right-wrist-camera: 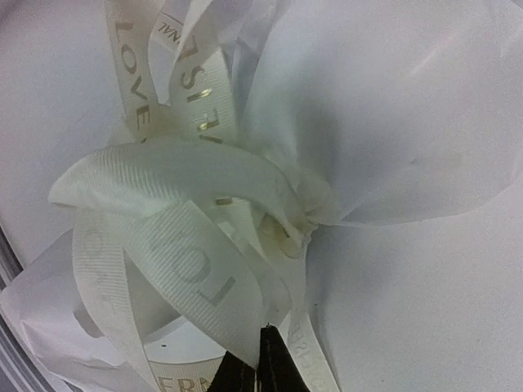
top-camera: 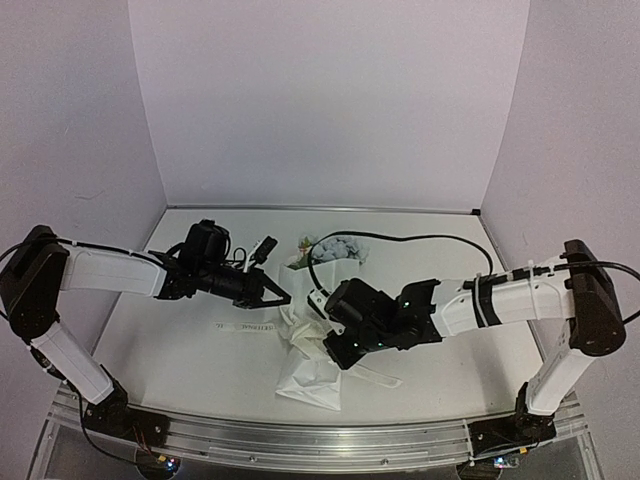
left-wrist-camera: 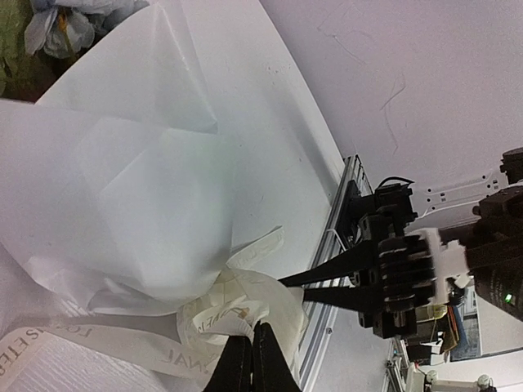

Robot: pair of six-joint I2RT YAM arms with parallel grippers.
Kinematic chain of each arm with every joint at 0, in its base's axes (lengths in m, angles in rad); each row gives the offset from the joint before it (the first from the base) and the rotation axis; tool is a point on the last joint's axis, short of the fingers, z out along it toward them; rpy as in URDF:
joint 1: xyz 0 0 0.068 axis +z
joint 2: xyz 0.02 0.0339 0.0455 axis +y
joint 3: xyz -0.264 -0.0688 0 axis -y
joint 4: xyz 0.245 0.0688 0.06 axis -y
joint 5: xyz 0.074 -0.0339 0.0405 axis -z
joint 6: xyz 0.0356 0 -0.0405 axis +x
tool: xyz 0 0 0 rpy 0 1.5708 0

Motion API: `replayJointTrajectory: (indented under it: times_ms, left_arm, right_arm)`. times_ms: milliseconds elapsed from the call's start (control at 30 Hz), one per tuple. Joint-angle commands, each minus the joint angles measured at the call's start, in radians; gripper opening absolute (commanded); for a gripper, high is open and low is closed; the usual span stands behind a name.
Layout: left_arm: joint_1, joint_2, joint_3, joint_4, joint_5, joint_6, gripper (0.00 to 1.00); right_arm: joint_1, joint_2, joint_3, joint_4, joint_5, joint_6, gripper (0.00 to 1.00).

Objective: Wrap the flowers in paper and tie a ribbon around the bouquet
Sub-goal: Tie the half-tied ribbon around the folded bouquet.

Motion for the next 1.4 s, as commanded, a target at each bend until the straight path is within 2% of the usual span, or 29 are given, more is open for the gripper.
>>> replayJointTrajectory:
  times_ms: [0,167,333,467,733,833,1033,1367]
  left_arm:
    - [0.001,-0.028,-0.044,0.078,0.001,-0.045,0.0]
    - [-0.015,-0.006,-0.057,0.104,-0.001,-0.062,0.0]
    - [-0.02,0.01,-0.06,0.124,-0.013,-0.075,0.0]
    - [-0.019,0.01,-0.055,0.106,-0.017,-0.06,0.0]
    - [-0.007,-0.017,-0.045,0.04,-0.028,-0.011,0.0]
    - [0.002,-0.025,-0.05,0.029,-0.031,0.003,0.0]
    - [0.006,-0.028,-0.072,0.063,-0.068,-0.038,0.0]
    - [0.009,-0.086,-0.192,0.042,-0.342,-0.197,0.0]
  right_arm:
    - [-0.011,-0.07,-0.011,-0.041,0.126,-0.023,0.0]
    - [-0.032,-0.046,-0.034,-0.038,0.131,-0.025,0.0]
    - [-0.034,0.013,-0.096,0.094,0.097,0.036,0.0]
    - [-0.028,0.061,-0.101,0.162,0.057,0.106,0.0]
    - [0.02,0.084,-0.072,0.236,0.079,0.192,0.0]
    - [0.023,0.081,-0.054,0.205,0.117,0.203,0.0]
    - [-0.015,-0.006,-0.071,-0.004,0.249,0.166,0.0]
    - [-0.036,-0.03,-0.118,-0.036,0.283,0.182,0.0]
